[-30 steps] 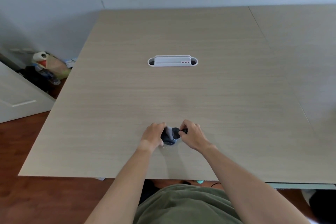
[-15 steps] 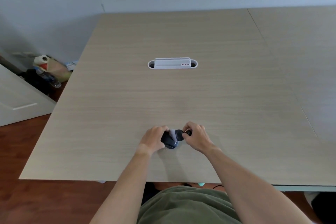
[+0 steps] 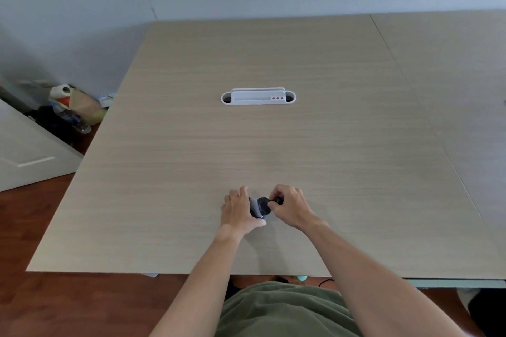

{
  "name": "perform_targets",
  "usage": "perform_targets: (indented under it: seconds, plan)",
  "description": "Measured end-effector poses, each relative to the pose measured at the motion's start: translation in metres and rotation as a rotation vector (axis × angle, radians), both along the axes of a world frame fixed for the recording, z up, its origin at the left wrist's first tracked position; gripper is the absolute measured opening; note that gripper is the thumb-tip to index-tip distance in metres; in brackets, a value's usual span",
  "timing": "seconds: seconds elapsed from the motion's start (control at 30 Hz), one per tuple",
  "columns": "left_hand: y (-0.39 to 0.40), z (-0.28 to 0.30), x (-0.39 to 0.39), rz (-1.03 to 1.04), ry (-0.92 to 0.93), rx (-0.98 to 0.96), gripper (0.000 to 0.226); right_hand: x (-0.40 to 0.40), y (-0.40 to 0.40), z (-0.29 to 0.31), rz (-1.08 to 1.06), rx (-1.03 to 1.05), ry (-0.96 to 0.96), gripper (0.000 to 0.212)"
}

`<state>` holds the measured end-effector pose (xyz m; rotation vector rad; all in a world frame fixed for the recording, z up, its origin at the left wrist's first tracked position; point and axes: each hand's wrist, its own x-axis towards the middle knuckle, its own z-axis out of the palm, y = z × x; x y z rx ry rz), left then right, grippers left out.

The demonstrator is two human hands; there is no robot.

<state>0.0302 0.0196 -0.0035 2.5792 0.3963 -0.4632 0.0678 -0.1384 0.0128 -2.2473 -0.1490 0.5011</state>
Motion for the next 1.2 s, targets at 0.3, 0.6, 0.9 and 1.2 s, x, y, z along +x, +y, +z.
perform_targets:
  seconds: [0.3,0.6,0.9,1.2]
  plan:
    - [0.003,0.004,0.004,-0.077,0.041,0.091,0.094,0.003,0.008,0.008,-0.013,0.01,-0.047,0.006]
    - [-0.013,0.002,0.004,-0.054,0.048,0.234,0.091,0.007,0.01,0.013,0.04,-0.017,-0.063,0.007]
    - [-0.005,0.001,0.004,-0.097,0.021,0.171,0.1,0.009,0.012,0.014,0.067,-0.088,-0.042,0.009]
    - [0.0,0.004,0.007,-0.235,-0.002,0.219,0.091,0.003,0.012,0.006,-0.041,-0.062,-0.082,0.006]
